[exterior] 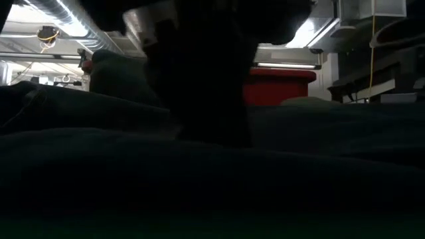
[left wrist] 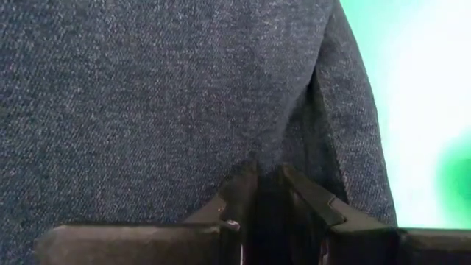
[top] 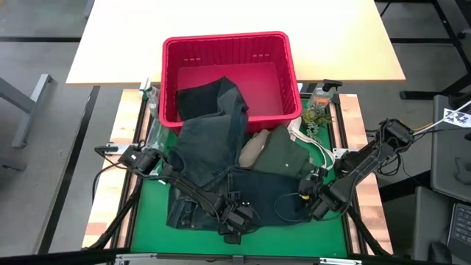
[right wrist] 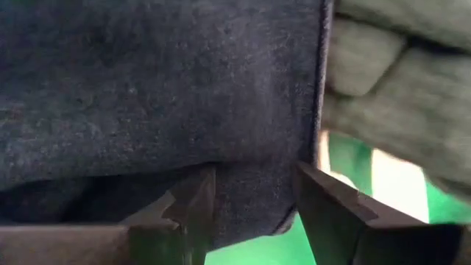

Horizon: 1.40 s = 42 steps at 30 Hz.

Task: Fold laundry
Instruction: Fold the dark blue pants

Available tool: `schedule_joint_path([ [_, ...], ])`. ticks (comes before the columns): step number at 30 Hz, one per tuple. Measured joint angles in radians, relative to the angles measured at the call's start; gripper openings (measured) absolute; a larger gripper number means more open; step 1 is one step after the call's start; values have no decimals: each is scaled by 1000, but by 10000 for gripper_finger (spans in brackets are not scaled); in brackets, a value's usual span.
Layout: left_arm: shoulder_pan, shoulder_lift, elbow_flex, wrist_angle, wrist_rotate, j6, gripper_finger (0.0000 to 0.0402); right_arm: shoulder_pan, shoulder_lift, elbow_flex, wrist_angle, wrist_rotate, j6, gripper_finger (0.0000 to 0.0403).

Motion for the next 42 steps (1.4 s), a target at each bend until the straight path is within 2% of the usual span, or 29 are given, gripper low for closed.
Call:
schedule_joint_path([
  [6, -22, 0, 0, -72, 1, 3, 58, -31, 0, 10, -1, 72, -59, 182],
  [22, -44, -75, -11, -214, 0, 2, 58, -51, -17, 14, -50, 98, -108, 182],
  [31, -47, -128, -5, -217, 30, -39, 58, -51, -83, 88, -182, 120, -140, 182],
  [35, -46, -130, 48, -208, 22, -50, 58, -51, -102, 132, -181, 46, -180, 182],
  [42, 3, -131, 99, -22, -18, -28, 58, -47, -102, 179, -95, -208, -279, 182],
])
